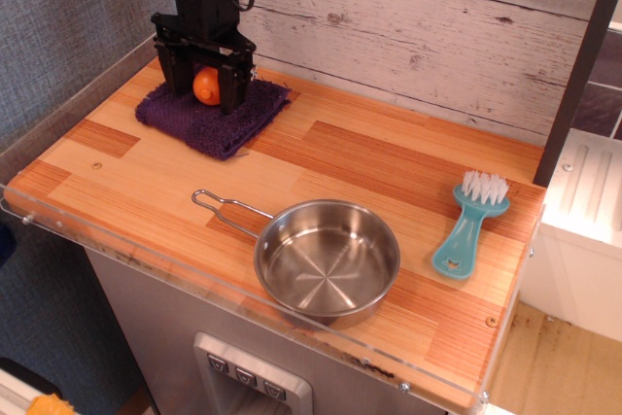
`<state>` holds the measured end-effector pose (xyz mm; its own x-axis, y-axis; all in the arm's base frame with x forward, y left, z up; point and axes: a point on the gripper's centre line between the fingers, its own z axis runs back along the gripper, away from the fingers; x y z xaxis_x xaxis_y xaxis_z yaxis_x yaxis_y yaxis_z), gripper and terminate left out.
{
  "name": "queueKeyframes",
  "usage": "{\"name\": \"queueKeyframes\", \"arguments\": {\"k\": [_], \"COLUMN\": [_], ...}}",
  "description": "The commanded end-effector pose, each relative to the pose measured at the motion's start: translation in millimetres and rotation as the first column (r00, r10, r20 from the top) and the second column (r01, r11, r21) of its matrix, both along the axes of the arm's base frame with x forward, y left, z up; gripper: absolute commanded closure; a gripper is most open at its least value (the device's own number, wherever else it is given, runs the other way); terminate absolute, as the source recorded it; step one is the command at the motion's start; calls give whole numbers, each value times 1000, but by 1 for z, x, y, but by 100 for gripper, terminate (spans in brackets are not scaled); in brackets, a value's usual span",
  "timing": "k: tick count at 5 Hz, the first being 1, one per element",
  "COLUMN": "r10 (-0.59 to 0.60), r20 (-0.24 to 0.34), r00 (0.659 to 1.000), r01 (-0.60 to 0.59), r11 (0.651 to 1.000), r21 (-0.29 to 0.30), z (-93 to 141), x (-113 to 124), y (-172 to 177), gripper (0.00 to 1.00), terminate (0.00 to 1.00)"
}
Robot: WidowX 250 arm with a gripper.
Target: Place the carrot on the purple cloth
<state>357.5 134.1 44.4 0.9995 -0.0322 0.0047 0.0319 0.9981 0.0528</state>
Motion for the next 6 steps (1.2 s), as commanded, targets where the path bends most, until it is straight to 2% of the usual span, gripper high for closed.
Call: {"name": "queueKeyframes", "arguments": {"k": [1,2,3,5,6], "r10": [-7,-40,-75,-79,-79], "r20": [154,119,89,77,77], "r00": [988,992,993,994,994], "r01": [4,43,81,83,83], "r11": [1000,999,995,995,995], "r21": [24,-22,-59,-54,-54], "z": [83,67,49,42,42], "x": [-46,-68,-81,-87,-87], "y": [-55,-91,-109,-113,-113], "gripper": [0,0,0,0,0], "terminate": [0,0,0,0,100]}}
